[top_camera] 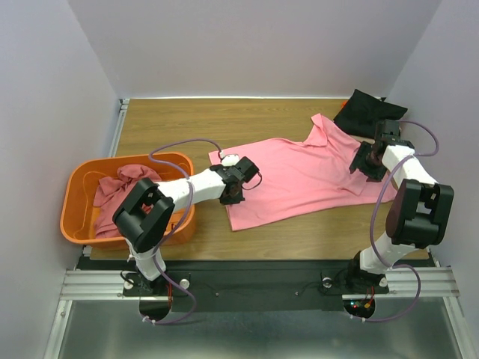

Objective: Fold and stack the t-shirts
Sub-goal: Fold the tshirt

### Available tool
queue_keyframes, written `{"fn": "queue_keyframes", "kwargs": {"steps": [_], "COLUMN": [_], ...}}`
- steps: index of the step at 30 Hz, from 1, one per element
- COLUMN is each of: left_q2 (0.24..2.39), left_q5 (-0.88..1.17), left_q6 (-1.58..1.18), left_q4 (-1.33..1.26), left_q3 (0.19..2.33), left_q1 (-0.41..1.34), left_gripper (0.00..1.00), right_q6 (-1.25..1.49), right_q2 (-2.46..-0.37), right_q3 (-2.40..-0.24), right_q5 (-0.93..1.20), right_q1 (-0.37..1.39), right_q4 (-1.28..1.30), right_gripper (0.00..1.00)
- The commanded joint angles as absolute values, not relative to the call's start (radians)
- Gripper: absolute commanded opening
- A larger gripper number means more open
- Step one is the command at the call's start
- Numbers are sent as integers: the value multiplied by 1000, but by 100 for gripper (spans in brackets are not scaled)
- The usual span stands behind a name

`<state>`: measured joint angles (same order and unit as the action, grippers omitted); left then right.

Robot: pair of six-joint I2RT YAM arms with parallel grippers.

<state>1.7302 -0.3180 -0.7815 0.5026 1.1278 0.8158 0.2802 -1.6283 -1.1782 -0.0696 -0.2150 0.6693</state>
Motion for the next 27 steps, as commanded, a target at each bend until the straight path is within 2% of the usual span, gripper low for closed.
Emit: {"fn": "queue_keyframes", "kwargs": {"steps": [1,27], "left_q2": [1666,1669], "left_q5": [-353,-357], "left_q6": [-818,-844], "left_q4": [555,586], "left_q3": [1106,1065], "left_q1": [813,811], "left_gripper": [9,9], "right_q6": [281,301], "right_q2": [-1620,-1901], "right_q3": [-1170,-1193], "right_q5": [-64,-147], "right_q1": [-210,-210], "right_q4": [638,604], "right_gripper": [66,66]}}
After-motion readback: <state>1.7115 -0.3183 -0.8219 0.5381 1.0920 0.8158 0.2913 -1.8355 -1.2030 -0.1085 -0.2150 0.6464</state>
